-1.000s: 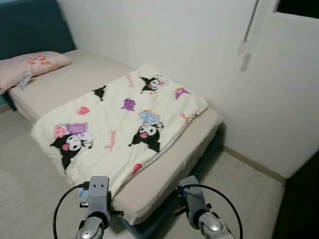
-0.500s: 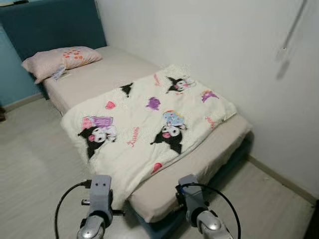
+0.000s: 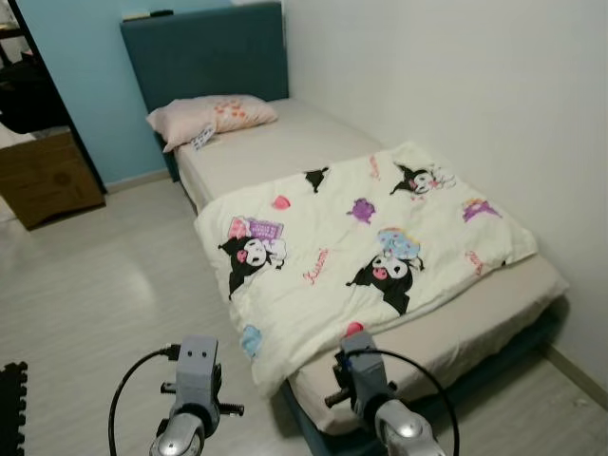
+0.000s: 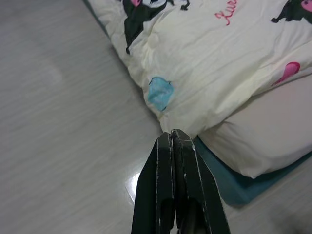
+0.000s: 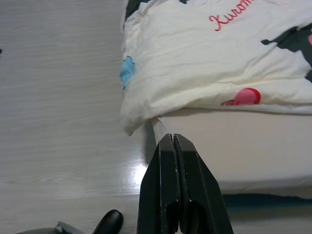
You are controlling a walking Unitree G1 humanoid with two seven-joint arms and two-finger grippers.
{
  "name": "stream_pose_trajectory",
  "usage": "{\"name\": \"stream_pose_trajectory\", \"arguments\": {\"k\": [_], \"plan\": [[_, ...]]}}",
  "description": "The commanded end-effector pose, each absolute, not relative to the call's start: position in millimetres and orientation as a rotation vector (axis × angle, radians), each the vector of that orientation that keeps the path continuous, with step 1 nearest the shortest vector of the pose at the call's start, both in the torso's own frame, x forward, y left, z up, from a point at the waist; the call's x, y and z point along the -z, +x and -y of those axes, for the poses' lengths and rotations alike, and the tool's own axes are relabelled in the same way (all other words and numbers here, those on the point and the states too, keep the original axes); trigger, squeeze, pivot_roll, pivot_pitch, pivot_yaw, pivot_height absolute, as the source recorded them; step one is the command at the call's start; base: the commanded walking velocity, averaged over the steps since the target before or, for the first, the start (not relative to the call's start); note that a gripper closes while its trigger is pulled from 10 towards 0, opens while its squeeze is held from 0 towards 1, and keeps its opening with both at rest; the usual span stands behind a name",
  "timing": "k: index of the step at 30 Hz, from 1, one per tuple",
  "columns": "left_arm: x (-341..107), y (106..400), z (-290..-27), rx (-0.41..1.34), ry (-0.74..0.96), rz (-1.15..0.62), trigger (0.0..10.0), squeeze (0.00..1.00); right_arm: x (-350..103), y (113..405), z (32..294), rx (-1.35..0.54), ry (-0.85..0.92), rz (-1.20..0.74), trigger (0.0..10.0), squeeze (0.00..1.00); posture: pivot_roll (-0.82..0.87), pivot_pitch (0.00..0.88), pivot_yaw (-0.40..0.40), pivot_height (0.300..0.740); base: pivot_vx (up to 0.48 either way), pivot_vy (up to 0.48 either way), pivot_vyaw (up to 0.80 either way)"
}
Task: Clean up the room
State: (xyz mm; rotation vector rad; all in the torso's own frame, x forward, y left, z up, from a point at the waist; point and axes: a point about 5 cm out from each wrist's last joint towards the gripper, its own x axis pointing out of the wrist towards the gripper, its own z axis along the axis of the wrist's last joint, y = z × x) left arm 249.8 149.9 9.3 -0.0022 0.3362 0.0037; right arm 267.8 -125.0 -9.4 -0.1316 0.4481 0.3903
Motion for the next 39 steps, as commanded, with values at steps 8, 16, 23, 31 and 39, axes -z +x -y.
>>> {"name": "stream_pose_trajectory", "arguments": {"k": [8,16,23,31,39], "plan": [[-10.0,253.0,-155.7,-0.03,0.016,-0.346,10.0,0.0,9.5,267.1,125.1,-0.384,-0.111,-0.445,10.0,0.0,-0.03,0.093,0.018,0.74,0.0,-0.334,0.0],[-9.8,253.1,-155.6,-0.044,0.007,-0.348,10.0,0.0,8.8,268.0,125.9,-0.399,-0.165,-0.442,10.0,0.0,-0.03,0.094,0.015,0.74,0.0,-0.464,0.2],[-10.7,254.4,-157.0,-0.054,0.006,-0.344,10.0,0.0,8.2,268.3,124.0,-0.409,-0.162,-0.442,10.0,0.0,-0.03,0.094,0.011,0.74,0.0,-0.462,0.8],[-10.8,253.7,-161.6,-0.072,0.008,-0.345,10.0,0.0,7.9,268.7,124.7,-0.415,-0.164,-0.443,10.0,0.0,-0.03,0.094,0.007,0.74,0.0,-0.463,0.8],[-11.6,254.7,-164.7,-0.087,0.007,-0.342,10.0,0.0,6.2,269.6,122.4,-0.434,-0.166,-0.425,10.0,0.0,-0.03,0.094,0.006,0.74,0.0,-0.462,0.4]]}}
